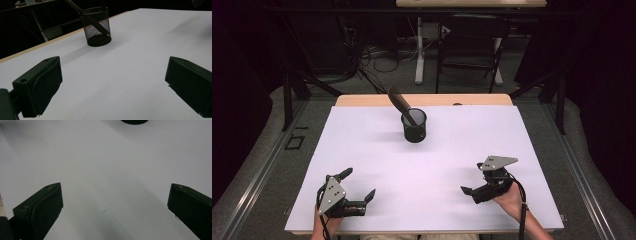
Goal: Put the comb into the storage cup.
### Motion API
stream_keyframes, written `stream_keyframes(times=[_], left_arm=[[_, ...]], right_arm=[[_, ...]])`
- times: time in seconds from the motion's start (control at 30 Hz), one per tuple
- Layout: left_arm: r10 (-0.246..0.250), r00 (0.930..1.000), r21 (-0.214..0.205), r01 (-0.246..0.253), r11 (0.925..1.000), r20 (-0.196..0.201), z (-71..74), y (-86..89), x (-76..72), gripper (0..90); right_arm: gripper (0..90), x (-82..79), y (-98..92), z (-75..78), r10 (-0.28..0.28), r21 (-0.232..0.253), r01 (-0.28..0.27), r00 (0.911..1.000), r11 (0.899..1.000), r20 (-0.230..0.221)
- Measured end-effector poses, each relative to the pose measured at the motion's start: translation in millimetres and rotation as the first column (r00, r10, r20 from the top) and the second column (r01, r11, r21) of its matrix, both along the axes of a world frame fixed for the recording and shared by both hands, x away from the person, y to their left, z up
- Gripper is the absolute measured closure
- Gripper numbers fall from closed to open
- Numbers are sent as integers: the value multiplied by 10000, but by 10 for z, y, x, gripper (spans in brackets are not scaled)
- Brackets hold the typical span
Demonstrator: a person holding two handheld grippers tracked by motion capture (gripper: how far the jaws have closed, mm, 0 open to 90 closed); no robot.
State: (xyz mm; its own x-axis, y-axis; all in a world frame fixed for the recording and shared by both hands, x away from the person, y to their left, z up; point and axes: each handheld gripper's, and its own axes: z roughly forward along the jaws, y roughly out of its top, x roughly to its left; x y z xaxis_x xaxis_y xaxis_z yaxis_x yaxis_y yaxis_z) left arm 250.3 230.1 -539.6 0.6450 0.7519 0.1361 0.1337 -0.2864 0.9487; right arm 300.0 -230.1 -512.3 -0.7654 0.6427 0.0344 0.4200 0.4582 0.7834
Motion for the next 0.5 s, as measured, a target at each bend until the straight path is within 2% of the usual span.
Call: stream_keyframes(times=[0.2,0.33,0.5], left_arm=[[-22,10000,9,22,10000,-12,-1,-5,0,10],[-9,10000,7,9,10000,-16,-2,-5,-1,10],[-6,10000,17,6,10000,2,-1,-3,-3,10]], right_arm=[[0,-84,-74,-22,-176,230,176,9998,9996,18],[0,-140,-109,-47,-285,180,284,9996,9994,54],[0,-227,-152,-72,-540,219,533,9980,9983,329]])
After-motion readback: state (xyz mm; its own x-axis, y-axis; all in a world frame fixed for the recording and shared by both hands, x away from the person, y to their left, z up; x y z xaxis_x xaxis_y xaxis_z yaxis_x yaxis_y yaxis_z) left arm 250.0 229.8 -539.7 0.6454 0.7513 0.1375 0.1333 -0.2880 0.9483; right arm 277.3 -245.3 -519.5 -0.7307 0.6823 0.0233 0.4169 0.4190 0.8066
